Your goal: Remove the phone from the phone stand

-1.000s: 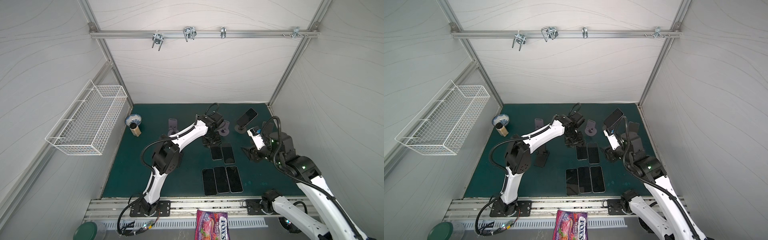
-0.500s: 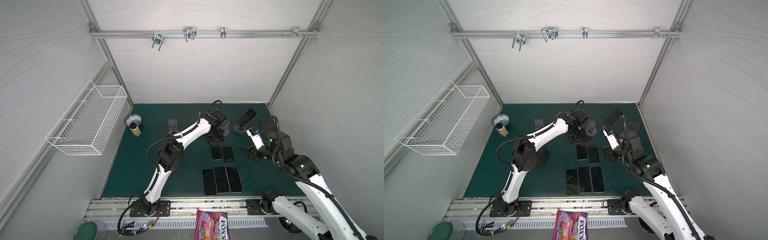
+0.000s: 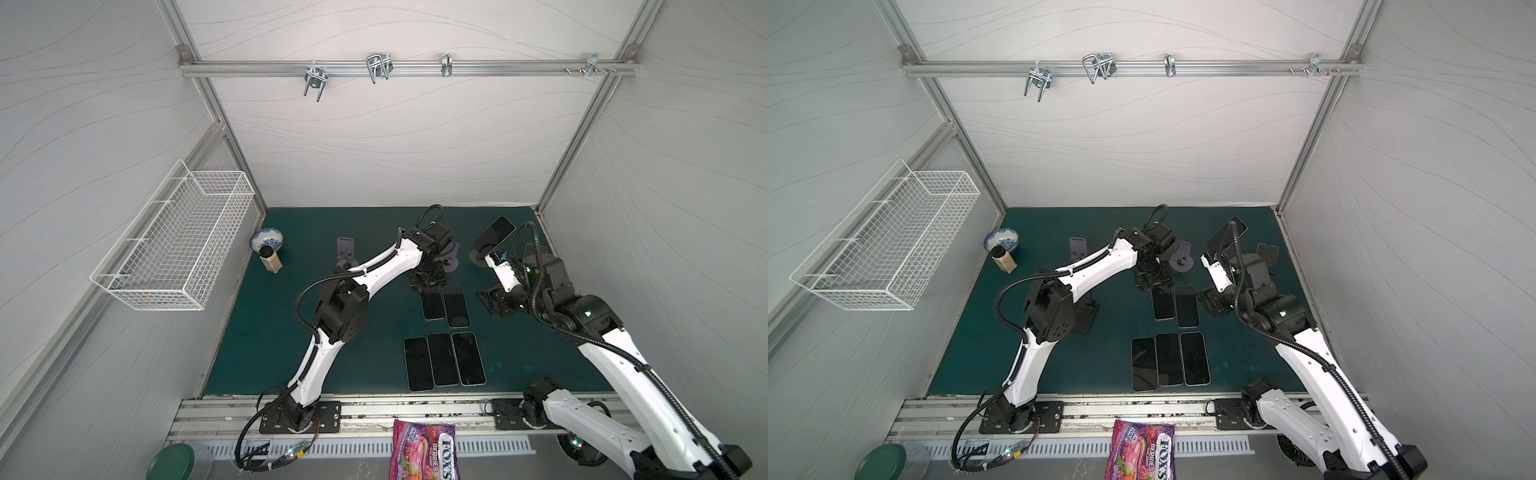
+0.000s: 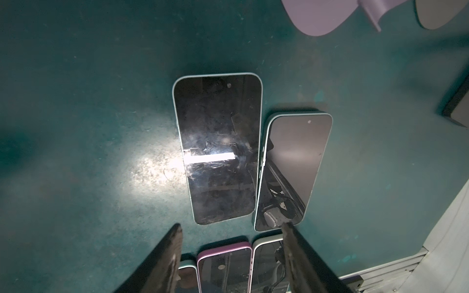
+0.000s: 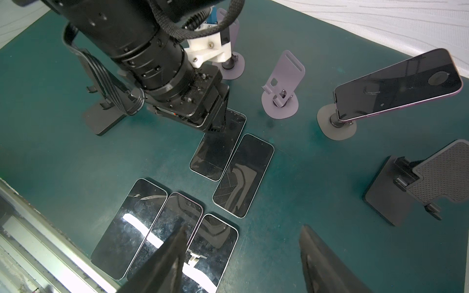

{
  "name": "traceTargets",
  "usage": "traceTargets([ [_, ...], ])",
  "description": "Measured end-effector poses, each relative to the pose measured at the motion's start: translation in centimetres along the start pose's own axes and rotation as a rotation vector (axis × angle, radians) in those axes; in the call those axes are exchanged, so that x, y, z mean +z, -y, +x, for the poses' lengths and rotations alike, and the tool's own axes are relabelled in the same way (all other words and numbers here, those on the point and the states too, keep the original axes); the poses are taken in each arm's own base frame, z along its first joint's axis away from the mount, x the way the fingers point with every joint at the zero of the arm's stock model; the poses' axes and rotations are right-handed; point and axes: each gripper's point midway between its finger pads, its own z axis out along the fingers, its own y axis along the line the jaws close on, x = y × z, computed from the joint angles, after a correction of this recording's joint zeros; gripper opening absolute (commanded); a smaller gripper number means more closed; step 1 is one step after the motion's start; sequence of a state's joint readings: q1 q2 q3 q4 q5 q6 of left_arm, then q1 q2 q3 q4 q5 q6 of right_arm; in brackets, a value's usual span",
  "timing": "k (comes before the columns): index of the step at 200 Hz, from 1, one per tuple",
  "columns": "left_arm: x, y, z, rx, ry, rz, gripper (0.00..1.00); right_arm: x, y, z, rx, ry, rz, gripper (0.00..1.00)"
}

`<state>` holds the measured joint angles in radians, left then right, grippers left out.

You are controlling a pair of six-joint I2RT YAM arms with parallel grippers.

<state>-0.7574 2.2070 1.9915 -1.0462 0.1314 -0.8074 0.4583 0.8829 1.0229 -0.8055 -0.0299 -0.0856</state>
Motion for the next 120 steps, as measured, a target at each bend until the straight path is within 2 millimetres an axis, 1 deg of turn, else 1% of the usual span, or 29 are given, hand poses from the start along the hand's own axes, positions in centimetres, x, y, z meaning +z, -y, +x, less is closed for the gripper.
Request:
traceTargets([
  [16, -1.0, -0.6, 0.3, 0.009, 0.017, -0.009, 0.70, -0.1, 0.8, -0.5, 0.055, 0.003, 0.017, 0.75],
  [29, -2.7, -0.6, 0.1, 0.026, 0.054, 0.004, 0.71, -0.2, 1.6, -0.8, 0.102, 0.007, 0.034, 0.75],
  [48, -6.5, 0.0, -0.5, 0.063, 0.139, 0.051, 0.72, -0.3, 2.3, -1.2, 0.161, 0.012, 0.046, 0.75],
  [79, -13.1, 0.4, -0.8, 0.140, 0.294, 0.133, 0.72, -0.8, 2.7, -2.1, 0.224, 0.036, 0.053, 0.76],
  [99, -16.1, -0.1, -0.6, 0.196, 0.384, 0.165, 0.73, -1.1, 2.9, -2.6, 0.266, 0.052, 0.059, 0.78],
  [120, -18.4, -0.9, -0.3, 0.263, 0.481, 0.184, 0.74, -1.1, 3.3, -2.9, 0.313, 0.058, 0.074, 0.79],
])
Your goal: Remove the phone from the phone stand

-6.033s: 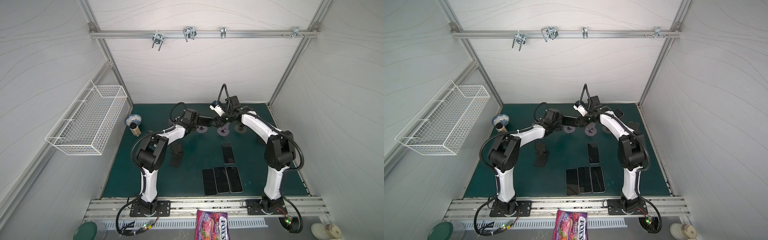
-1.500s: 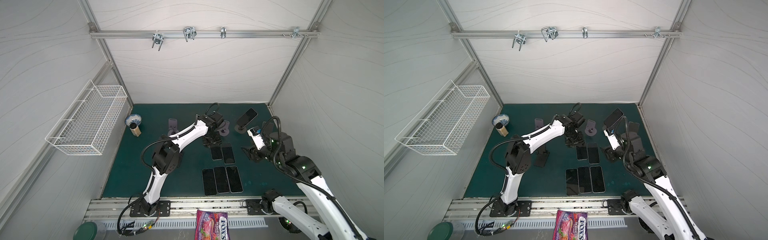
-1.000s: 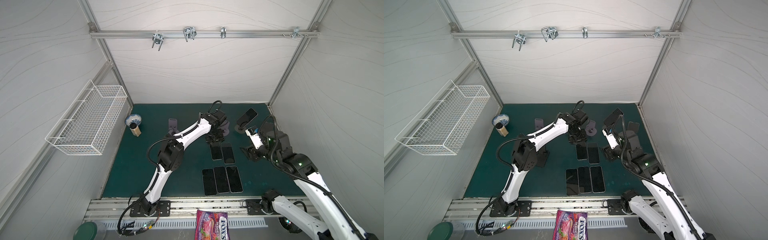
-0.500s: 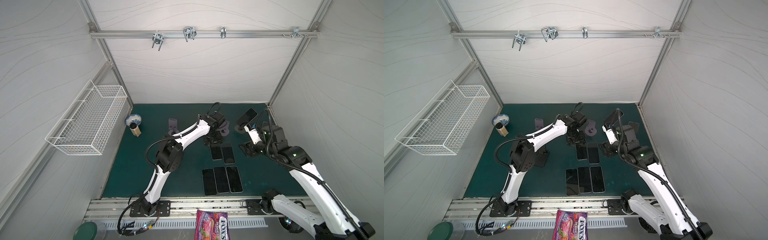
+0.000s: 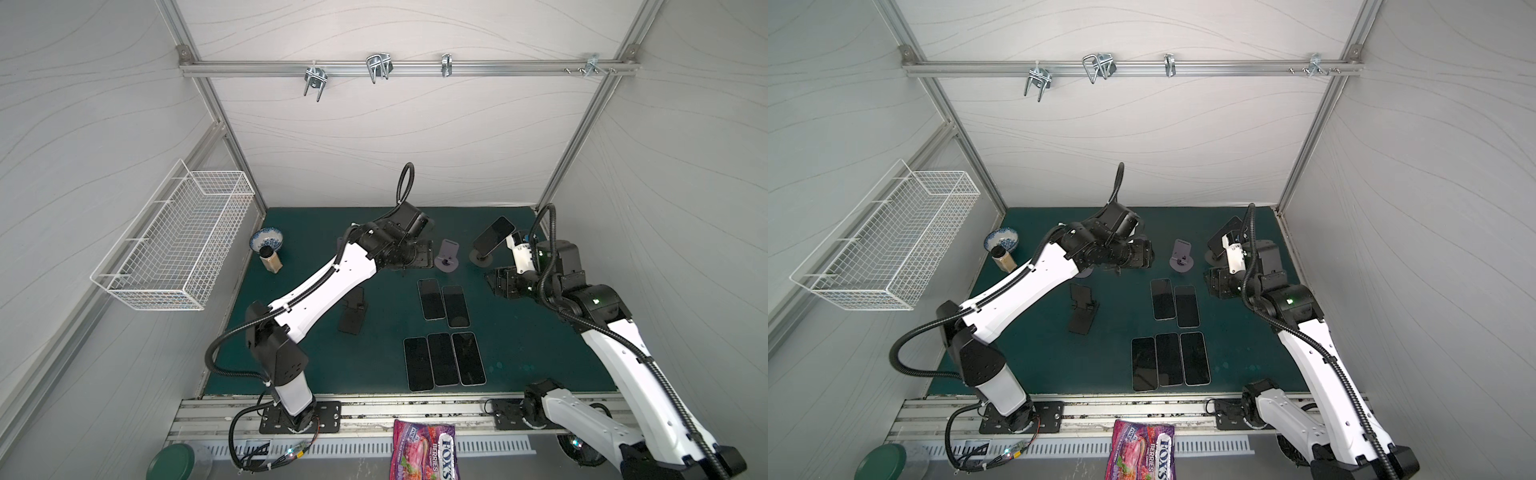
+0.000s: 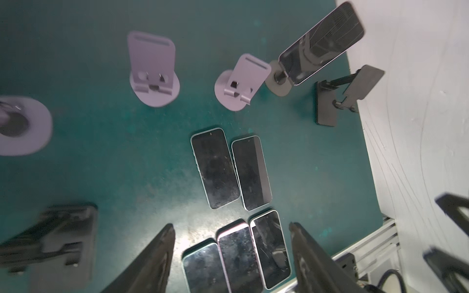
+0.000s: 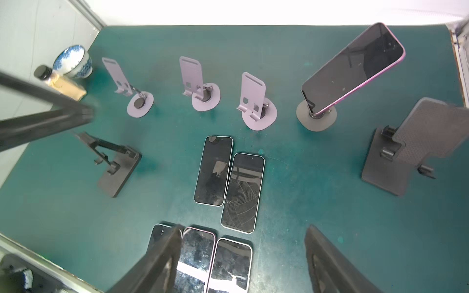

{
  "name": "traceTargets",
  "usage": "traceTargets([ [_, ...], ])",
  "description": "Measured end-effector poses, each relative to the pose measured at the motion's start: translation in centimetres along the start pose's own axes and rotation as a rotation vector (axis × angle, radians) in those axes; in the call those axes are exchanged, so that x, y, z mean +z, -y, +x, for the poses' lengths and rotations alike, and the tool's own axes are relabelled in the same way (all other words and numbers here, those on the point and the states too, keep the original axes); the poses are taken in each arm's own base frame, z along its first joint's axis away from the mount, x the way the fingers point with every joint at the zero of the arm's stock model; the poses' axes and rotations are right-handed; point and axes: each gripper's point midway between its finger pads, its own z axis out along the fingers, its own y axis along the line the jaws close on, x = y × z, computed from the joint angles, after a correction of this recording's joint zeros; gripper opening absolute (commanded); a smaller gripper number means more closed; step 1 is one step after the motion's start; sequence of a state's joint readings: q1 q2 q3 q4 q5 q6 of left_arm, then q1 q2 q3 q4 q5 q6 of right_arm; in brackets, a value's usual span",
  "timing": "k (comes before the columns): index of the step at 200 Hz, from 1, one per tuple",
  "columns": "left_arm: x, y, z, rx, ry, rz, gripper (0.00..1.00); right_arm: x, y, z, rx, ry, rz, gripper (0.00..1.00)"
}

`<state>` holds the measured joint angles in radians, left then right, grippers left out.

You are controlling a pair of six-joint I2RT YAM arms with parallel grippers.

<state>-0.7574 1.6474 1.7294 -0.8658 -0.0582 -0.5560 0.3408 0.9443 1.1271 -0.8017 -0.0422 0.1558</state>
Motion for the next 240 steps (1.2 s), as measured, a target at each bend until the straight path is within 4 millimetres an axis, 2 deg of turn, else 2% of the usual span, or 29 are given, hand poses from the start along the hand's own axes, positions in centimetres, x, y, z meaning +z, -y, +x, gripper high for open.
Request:
traceTargets([
  [42, -3.7, -0.8, -1.1, 0.172, 0.248, 0.068, 0.78, 0.0, 1.2, -1.7, 0.079, 0.031, 0.072, 0.83],
  [68, -4.6, -0.8, -1.5, 0.286, 0.366, 0.100, 0.79, -0.1, 2.1, -3.1, 0.117, 0.065, 0.120, 0.83],
  [103, -4.2, -0.1, -1.6, 0.437, 0.427, 0.122, 0.81, 0.3, 3.4, -5.0, 0.157, 0.101, 0.187, 0.84],
  [150, -3.5, 1.4, -0.3, 0.604, 0.417, 0.201, 0.82, 0.2, 4.8, -6.5, 0.207, 0.173, 0.248, 0.85],
  [192, -3.1, 2.4, 1.2, 0.728, 0.391, 0.270, 0.82, 0.5, 5.2, -7.1, 0.217, 0.196, 0.261, 0.84],
  [240, -2.1, 2.2, 2.6, 0.794, 0.361, 0.309, 0.83, 2.3, 6.7, -7.1, 0.236, 0.173, 0.320, 0.84],
])
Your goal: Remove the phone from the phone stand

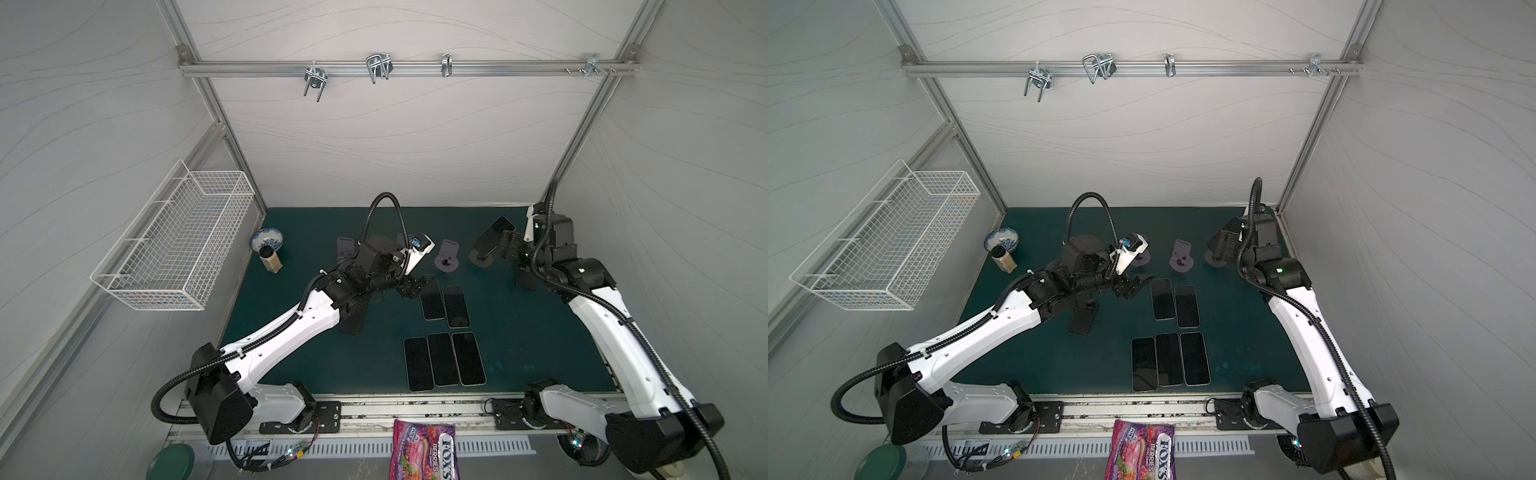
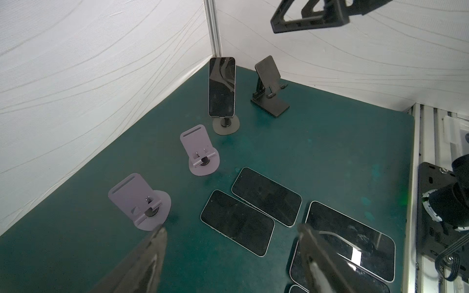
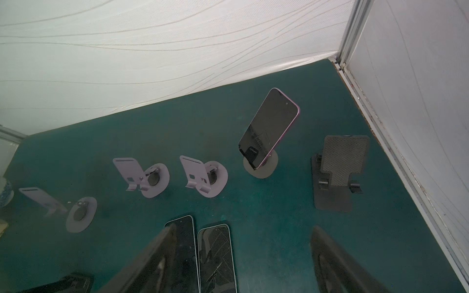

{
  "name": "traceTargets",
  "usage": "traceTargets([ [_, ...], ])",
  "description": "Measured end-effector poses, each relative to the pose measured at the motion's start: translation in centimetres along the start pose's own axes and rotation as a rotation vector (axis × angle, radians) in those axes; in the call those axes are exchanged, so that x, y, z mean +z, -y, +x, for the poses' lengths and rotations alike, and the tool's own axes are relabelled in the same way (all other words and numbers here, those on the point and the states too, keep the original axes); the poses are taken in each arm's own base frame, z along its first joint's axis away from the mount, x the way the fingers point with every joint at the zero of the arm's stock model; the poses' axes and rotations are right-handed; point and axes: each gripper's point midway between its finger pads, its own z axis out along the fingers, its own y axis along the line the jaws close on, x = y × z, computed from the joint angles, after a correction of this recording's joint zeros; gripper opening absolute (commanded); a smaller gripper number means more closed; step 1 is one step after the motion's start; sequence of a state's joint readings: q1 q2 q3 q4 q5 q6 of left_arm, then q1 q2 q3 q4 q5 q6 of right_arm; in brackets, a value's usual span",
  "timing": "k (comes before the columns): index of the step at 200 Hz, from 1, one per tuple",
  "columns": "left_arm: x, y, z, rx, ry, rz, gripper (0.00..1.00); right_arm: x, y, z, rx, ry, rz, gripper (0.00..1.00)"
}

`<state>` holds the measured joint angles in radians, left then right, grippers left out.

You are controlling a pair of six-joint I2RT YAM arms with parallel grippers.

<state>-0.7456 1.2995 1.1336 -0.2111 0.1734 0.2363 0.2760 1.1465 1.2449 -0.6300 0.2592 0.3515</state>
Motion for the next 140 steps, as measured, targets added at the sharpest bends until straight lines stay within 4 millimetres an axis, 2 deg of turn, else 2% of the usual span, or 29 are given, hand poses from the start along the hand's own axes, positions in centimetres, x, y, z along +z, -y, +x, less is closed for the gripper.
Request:
traceTargets([
  [24, 0.2, 0.1, 0.2, 0.002, 0.009, 0.017, 0.83, 1.5, 0.6, -0.4, 0.018, -0.018, 0.045, 0.84],
  [51, 0.6, 0.0, -0.9, -0.015, 0.054, 0.029, 0.84, 2.5, 1.1, -1.5, 0.038, -0.014, 0.073, 0.84],
  [86, 3.4, 0.0, -1.6, -0.059, 0.062, 0.068, 0.84, 3.4, 2.3, -2.9, 0.086, -0.004, 0.103, 0.84],
  [114, 5.2, 0.0, -1.0, -0.082, 0.042, 0.084, 0.87, 5.7, 3.0, -3.0, 0.132, -0.037, 0.131, 0.84],
  [140, 5.4, 0.0, -1.0, -0.092, 0.046, 0.084, 0.89, 8.1, 3.4, -2.4, 0.183, -0.080, 0.171, 0.83],
])
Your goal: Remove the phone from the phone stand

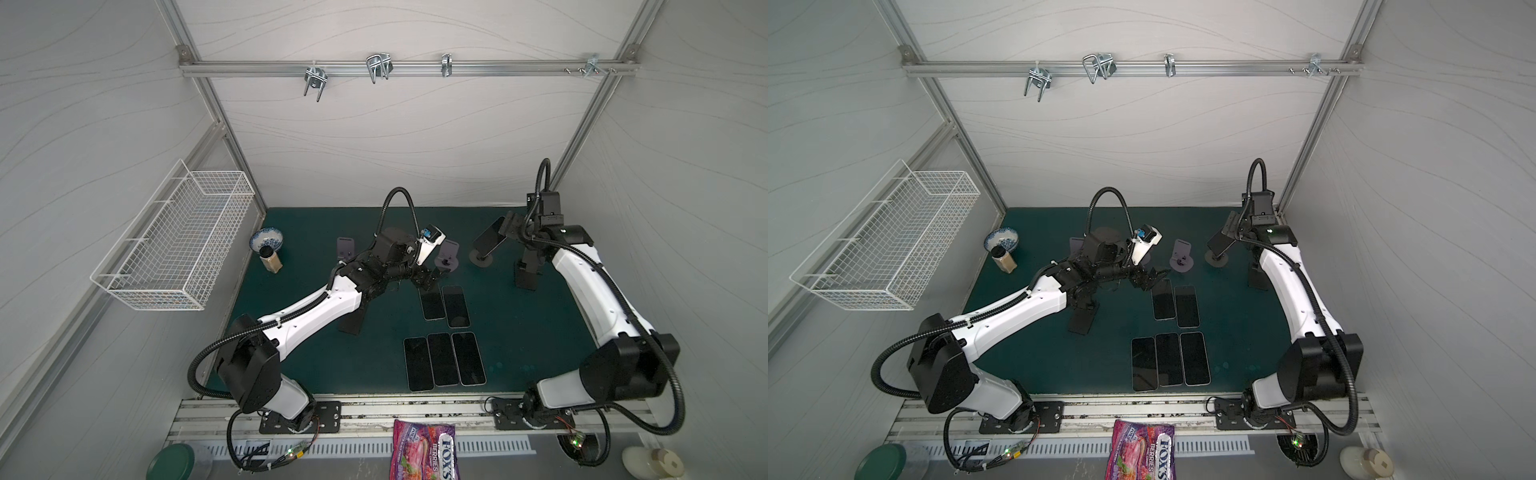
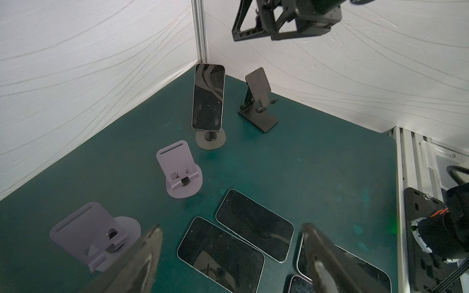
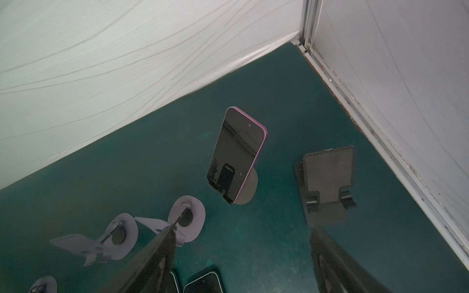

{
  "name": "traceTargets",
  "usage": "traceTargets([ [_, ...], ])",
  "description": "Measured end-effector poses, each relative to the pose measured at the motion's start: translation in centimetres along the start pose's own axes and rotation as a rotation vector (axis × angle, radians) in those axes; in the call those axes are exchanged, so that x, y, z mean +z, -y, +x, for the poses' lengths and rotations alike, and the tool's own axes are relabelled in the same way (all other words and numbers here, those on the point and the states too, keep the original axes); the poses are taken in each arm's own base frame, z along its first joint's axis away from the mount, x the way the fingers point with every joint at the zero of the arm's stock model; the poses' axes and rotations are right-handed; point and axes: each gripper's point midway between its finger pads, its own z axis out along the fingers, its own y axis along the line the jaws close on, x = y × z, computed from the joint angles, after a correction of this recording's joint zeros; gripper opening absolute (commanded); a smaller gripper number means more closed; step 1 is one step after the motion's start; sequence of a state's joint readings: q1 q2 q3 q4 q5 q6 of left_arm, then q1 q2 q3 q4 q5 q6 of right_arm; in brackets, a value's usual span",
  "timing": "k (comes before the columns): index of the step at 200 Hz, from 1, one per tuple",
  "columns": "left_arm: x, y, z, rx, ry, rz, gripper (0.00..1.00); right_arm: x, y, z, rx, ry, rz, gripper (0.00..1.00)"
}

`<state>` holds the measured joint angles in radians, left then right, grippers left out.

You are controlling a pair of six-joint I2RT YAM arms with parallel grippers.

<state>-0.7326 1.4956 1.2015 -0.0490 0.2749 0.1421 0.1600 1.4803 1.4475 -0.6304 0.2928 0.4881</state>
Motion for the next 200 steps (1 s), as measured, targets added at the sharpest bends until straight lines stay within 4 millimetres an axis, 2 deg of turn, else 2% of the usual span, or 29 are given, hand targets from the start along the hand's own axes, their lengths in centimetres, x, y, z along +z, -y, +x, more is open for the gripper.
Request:
traceTargets([
  [22, 0.0, 0.1, -0.6, 0.003, 0.025, 0.009, 0.91, 1.8, 0.2, 0.1, 0.055, -0.025, 0.053, 0.83],
  [48, 0.0, 0.2, -0.9, 0.007, 0.040, 0.015, 0.92, 3.1, 0.2, -0.1, 0.110, -0.030, 0.123, 0.86],
  [69, 0.1, 0.2, -0.9, 0.009, 0.048, 0.013, 0.95, 3.8, -0.3, -0.3, 0.134, -0.025, 0.171, 0.90],
  [77, 0.1, 0.2, -0.8, 0.008, 0.049, 0.011, 0.99, 4.0, -0.6, -0.3, 0.138, -0.023, 0.183, 0.91],
  [118, 0.3, 0.0, 0.1, -0.006, 0.036, 0.002, 0.99, 5.8, -1.7, 0.3, 0.153, -0.036, 0.229, 0.92],
  [155, 0.4, 0.0, 0.9, -0.010, 0.018, 0.004, 0.99, 7.0, -1.4, 1.1, 0.173, -0.047, 0.265, 0.95],
  [200, 0.4, 0.3, 0.9, -0.012, 0.022, 0.021, 0.99, 8.0, -1.0, 1.5, 0.190, -0.046, 0.299, 0.99],
])
